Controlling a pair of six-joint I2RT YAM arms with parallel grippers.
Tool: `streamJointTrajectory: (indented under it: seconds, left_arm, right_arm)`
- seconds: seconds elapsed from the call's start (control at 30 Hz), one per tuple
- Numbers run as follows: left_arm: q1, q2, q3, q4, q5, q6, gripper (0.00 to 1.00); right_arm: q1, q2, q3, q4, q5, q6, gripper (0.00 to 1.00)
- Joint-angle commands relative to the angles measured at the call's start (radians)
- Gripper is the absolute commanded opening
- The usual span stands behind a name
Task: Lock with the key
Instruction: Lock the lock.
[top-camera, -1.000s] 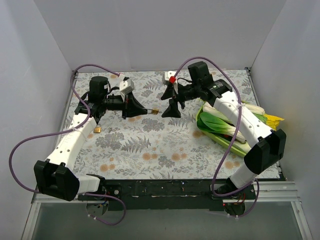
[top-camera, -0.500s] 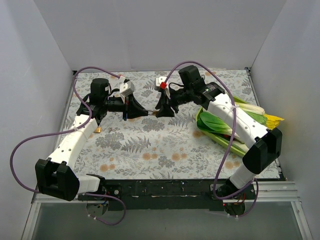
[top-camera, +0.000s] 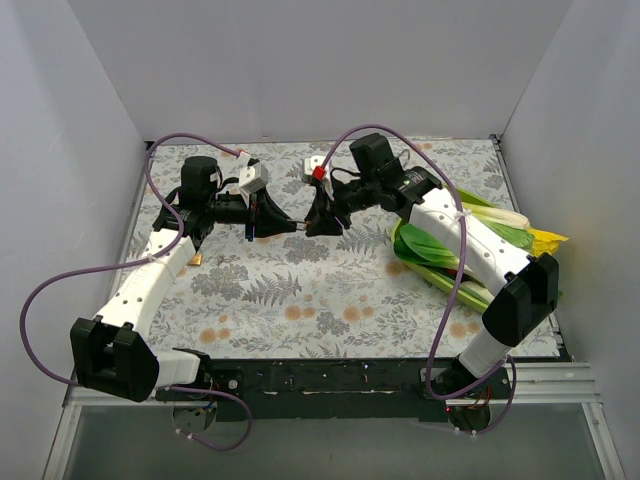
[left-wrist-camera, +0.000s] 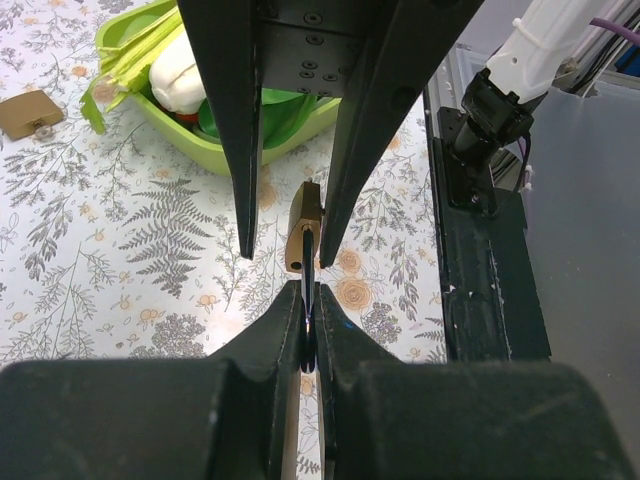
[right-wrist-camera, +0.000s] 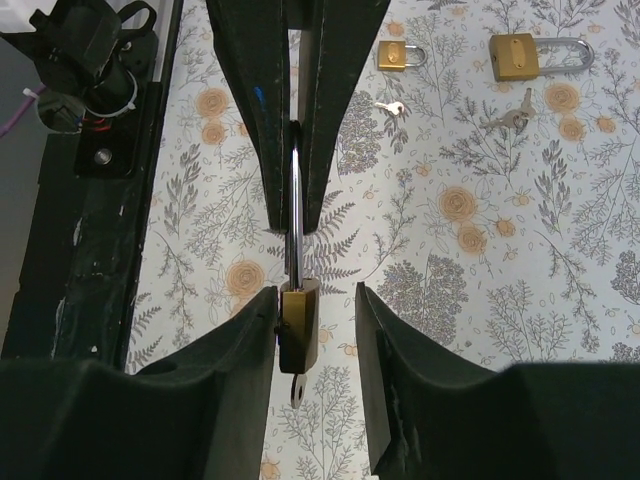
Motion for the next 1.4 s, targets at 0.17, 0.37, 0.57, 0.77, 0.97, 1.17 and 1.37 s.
streamJointTrajectory:
  seconds: [0.17,0.37,0.57,0.77,0.97,1.17,1.37]
  left_arm:
    - [-0.002,-0.028,0.001,0.043,0.010,-0.003,0.00]
    - [-0.004,-0.045,-0.053,0.126,-0.018,0.010,0.00]
    - [-0.008,-0.022,-0.044,0.129,-0.012,0.034,0.00]
    - [-0.048,0.002,-0.054,0.143,0.024,0.014,0.00]
    - [-0.071,0.019,-0.085,0.186,0.019,0.008,0.00]
    - [-0.099,0.042,-0.099,0.218,0.022,-0.004,0.00]
    - [-0.130,0.054,-0.133,0.262,0.025,-0.038,0.00]
  right_arm:
    - [0.006,0.002,0.022,-0.024,0.002,-0.021,0.02]
    - [0.006,0.017,0.048,-0.038,-0.054,-0.002,0.01]
    - [0.010,0.020,0.049,0.000,-0.102,0.048,0.01]
    - [0.021,0.026,0.057,0.081,-0.087,0.093,0.01]
    - [0.049,0.057,0.108,0.091,-0.114,0.095,0.01]
    - [0.066,0.062,0.105,0.175,-0.111,0.142,0.01]
    - [0.075,0.091,0.138,0.233,-0.105,0.167,0.01]
